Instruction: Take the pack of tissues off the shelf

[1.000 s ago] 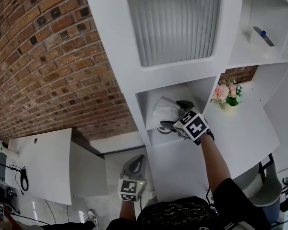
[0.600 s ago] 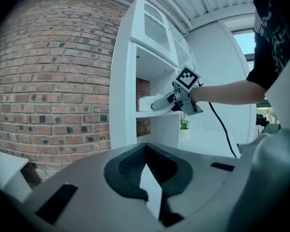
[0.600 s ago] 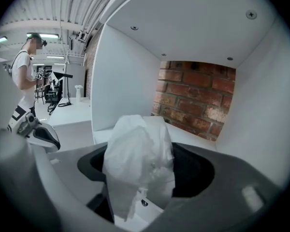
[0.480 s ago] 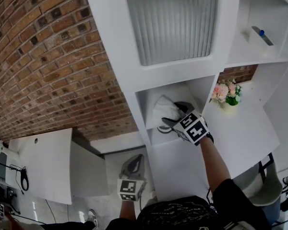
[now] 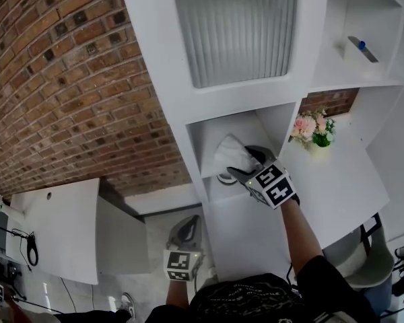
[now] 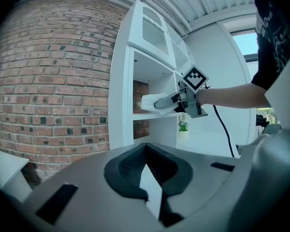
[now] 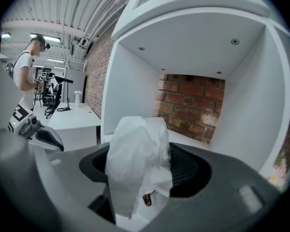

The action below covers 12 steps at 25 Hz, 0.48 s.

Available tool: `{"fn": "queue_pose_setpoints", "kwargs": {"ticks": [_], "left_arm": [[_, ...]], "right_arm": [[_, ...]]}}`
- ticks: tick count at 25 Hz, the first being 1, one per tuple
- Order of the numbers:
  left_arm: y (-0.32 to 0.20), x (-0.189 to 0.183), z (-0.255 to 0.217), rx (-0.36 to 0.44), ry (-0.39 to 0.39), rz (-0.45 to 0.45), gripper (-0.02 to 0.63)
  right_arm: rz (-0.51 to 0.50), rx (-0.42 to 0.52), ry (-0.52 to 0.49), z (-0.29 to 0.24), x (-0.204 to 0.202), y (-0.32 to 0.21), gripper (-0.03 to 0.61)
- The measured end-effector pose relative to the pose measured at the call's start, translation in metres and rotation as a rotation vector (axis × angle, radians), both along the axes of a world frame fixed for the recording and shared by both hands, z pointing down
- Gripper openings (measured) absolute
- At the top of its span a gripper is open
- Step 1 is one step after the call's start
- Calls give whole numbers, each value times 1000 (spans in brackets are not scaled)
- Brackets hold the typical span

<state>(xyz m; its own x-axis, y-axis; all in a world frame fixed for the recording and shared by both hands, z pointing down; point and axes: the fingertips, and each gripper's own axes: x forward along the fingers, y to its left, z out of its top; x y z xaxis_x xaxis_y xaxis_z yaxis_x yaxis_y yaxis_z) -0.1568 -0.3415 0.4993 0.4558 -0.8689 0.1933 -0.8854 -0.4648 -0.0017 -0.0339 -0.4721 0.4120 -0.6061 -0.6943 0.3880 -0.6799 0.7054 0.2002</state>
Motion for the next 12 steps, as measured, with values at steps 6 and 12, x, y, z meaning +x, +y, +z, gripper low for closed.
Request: {"fn": "queue_pose_setpoints", "kwargs": {"ticks": [6, 12], "left_arm": [[11, 1, 2, 0, -5, -23, 9], [20, 8, 0, 7, -5, -14, 8]], "right_arm": [[-13, 31, -8, -7, 8, 28, 299], [-19, 34, -9, -2, 18, 55, 299]]}}
